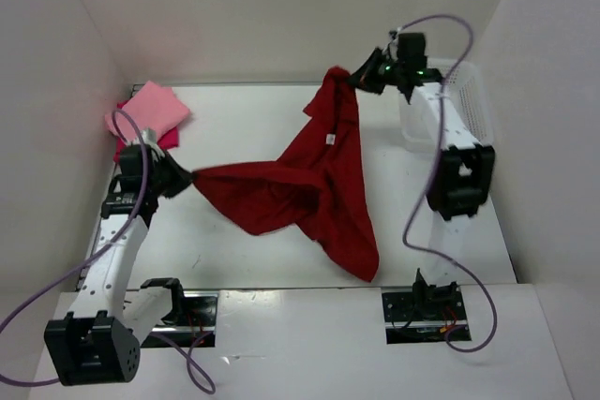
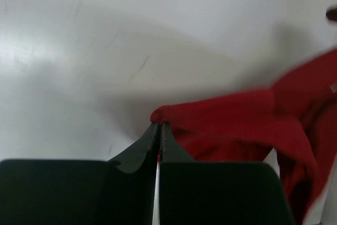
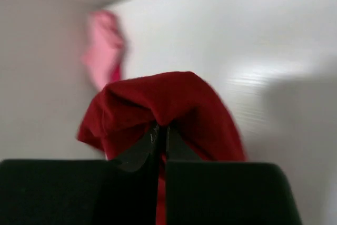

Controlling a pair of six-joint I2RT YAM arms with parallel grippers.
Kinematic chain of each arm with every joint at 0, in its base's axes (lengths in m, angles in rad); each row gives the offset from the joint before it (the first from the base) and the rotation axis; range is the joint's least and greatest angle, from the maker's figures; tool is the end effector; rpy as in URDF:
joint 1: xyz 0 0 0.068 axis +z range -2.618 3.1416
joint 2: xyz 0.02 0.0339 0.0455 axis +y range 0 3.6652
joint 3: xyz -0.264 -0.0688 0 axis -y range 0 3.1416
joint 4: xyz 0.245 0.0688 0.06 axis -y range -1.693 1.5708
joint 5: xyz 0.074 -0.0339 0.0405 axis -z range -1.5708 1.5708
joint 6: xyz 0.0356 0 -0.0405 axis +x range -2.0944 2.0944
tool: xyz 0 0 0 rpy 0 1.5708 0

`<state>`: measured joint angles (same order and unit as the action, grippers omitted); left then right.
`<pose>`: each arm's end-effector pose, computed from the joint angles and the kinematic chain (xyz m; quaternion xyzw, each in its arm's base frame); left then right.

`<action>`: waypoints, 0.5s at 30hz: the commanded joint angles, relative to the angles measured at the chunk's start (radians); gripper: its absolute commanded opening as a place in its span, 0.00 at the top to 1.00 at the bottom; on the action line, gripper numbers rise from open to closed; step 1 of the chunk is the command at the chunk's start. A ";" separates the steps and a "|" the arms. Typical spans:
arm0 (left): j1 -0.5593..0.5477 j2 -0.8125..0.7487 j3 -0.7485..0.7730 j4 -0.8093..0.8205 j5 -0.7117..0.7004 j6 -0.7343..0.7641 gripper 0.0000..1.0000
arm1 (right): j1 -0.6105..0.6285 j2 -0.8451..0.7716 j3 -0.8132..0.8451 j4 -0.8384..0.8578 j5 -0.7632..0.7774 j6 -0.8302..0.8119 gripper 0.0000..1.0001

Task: Fold and stack the t-shirts
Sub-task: Flatten out the tshirt

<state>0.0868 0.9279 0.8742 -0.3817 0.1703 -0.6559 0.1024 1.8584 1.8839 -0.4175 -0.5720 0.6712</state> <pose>0.2082 0.0121 0.3255 -0.2622 0.7994 -0.2192 0.4941 0.4301 0.0636 0.3932 0.0732 0.8095 0.4184 0.4054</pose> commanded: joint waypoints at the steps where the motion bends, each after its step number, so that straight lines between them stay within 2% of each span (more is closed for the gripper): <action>1: 0.022 -0.030 -0.148 0.058 -0.041 -0.042 1.00 | 0.029 0.207 0.125 -0.090 0.089 -0.038 0.99; 3: 0.044 -0.031 -0.162 0.058 -0.041 -0.053 1.00 | 0.029 0.275 0.234 -0.109 0.127 -0.038 0.96; 5: 0.044 -0.008 -0.103 0.058 -0.041 -0.053 1.00 | 0.029 0.324 0.320 -0.122 0.177 -0.038 0.93; 6: 0.044 0.003 -0.083 0.058 -0.020 -0.053 1.00 | 0.029 0.324 0.340 -0.132 0.198 -0.038 0.80; 9: 0.064 0.044 -0.005 0.108 0.017 -0.079 1.00 | 0.019 0.322 0.396 -0.178 0.231 -0.060 0.57; 10: 0.064 0.072 0.012 0.127 0.037 -0.089 1.00 | 0.019 0.306 0.382 -0.188 0.231 -0.074 0.50; 12: 0.064 0.104 0.049 0.182 0.046 -0.126 1.00 | 0.019 0.214 0.304 -0.176 0.231 -0.111 0.47; 15: 0.064 0.164 0.135 0.259 0.081 -0.181 1.00 | 0.028 0.003 0.007 -0.072 0.258 -0.087 0.47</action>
<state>0.1417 1.0576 0.9310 -0.2646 0.2096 -0.7670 0.1219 2.0632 2.0422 -0.5606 -0.3515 0.6022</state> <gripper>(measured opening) 0.009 0.530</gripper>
